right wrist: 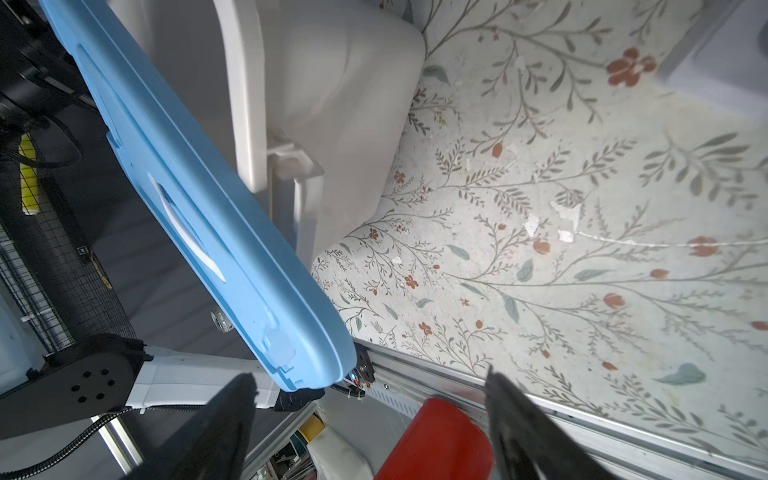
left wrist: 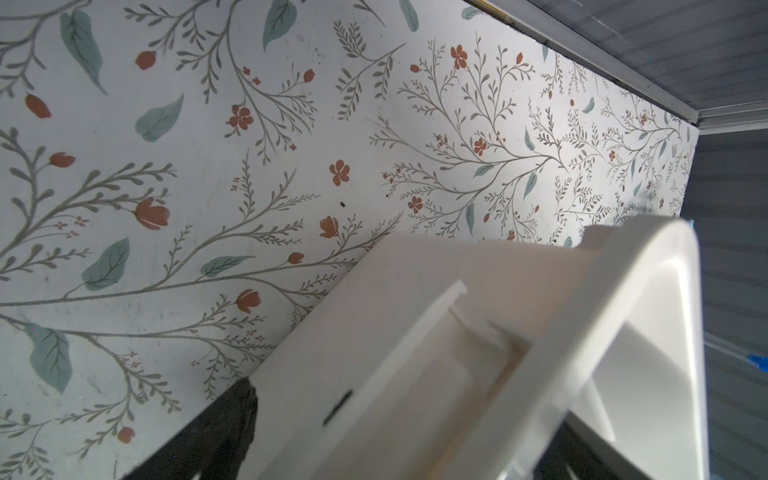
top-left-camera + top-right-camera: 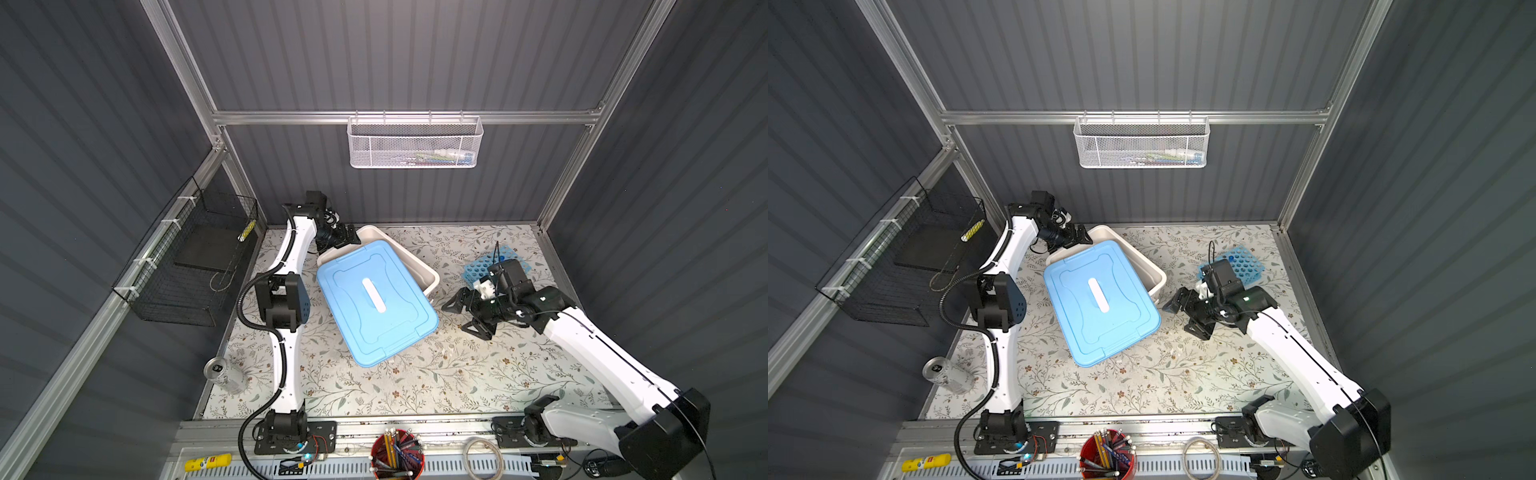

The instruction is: Organize the chemistry lab equipment

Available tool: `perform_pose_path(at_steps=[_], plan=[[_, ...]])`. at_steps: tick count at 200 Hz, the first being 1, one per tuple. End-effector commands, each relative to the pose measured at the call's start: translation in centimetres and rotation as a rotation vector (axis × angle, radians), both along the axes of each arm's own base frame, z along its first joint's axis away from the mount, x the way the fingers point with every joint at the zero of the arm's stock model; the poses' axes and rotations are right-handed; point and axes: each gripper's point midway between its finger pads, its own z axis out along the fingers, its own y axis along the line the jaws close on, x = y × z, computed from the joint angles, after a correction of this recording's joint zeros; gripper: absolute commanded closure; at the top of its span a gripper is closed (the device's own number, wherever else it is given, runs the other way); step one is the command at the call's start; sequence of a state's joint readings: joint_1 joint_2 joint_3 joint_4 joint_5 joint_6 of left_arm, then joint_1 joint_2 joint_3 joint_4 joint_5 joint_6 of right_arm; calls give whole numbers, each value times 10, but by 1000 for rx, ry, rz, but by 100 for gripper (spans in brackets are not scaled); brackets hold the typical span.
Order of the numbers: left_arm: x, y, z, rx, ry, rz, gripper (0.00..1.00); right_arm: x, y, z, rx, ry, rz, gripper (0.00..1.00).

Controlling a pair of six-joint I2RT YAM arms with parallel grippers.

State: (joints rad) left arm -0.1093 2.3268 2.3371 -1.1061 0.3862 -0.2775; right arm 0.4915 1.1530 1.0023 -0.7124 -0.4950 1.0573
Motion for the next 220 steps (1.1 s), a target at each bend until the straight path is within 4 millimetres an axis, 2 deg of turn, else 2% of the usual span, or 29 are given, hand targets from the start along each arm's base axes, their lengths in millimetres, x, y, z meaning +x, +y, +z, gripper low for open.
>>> perform_pose_path(at_steps=[1,36,81,118,139,162,185,220], plan=[[-3,1,8,-15,3,8,1,-2,25,10,105,-17,4,15],[-5,2,7,-10,10,9,2,-6,45,4,137,-38,43,15],[-8,4,8,6,11,5,2,7,57,-1,146,-82,73,18],[-11,4,2,3,21,3,2,17,70,-9,168,-97,77,24],[-12,3,1,1,25,0,2,23,72,-13,167,-101,68,33],[-13,3,4,3,25,-1,3,29,76,-5,180,-121,71,44],[-16,3,4,-1,33,-2,3,35,76,1,184,-128,74,59],[-22,3,4,-5,46,3,3,52,60,20,195,-163,56,72]])
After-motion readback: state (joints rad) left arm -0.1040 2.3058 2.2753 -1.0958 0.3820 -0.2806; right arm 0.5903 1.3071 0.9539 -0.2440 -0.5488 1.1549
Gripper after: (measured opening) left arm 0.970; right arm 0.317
